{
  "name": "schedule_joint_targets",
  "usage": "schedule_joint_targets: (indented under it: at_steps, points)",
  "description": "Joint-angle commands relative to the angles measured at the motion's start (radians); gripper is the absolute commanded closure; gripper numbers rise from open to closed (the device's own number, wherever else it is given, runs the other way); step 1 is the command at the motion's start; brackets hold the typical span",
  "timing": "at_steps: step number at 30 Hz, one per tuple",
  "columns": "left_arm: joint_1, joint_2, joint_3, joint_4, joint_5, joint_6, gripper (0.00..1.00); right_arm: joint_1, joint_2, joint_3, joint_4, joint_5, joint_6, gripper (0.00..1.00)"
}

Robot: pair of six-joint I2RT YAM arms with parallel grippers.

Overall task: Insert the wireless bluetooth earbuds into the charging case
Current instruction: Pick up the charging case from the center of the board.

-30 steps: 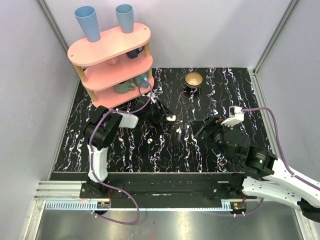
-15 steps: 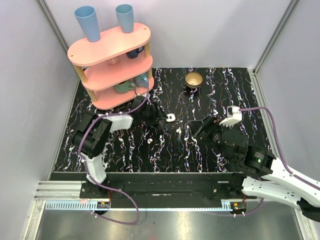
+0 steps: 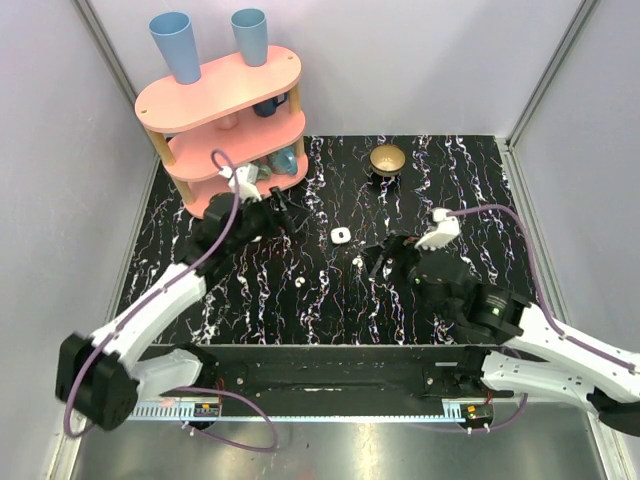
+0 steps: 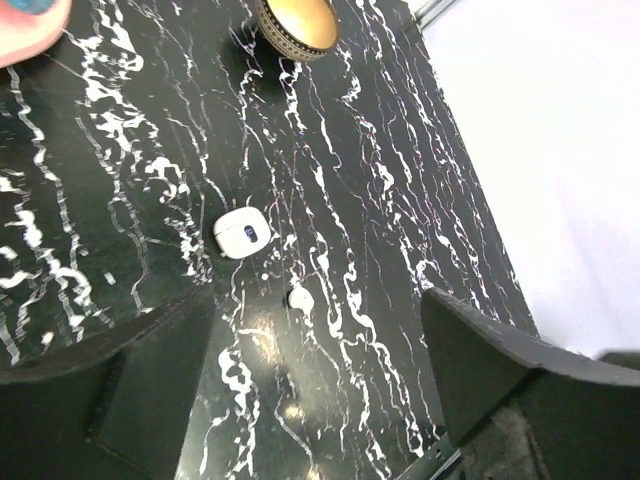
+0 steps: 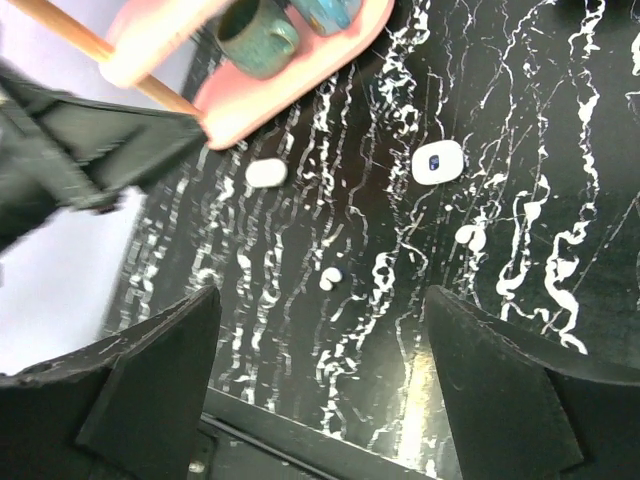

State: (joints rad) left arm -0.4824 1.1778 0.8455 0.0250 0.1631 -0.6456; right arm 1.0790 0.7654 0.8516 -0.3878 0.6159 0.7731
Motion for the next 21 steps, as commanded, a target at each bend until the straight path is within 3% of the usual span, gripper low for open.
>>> schedule_joint_targets:
  at_steps: [1,4,8,15,21]
  points:
    - [0.034,-0.206,-0.089,-0.109,-0.073,0.055,0.08,0.001,0.109,0.087,0.029,-0.073,-0.184,0.07]
    - [0.054,-0.372,-0.143,-0.158,-0.091,0.069,0.01,-0.007,0.187,0.145,0.073,-0.271,-0.357,0.01]
    - [0.062,-0.541,-0.155,-0.29,-0.161,0.11,0.01,-0.016,0.337,0.21,0.138,-0.312,-0.512,0.0]
    - [0.065,-0.733,-0.099,-0.62,-0.466,0.239,0.01,-0.139,0.575,0.287,0.204,-0.47,-0.646,0.0]
    - [0.067,-0.782,-0.134,-0.709,-0.432,0.241,0.01,-0.185,0.819,0.408,0.282,-0.695,-0.768,0.0]
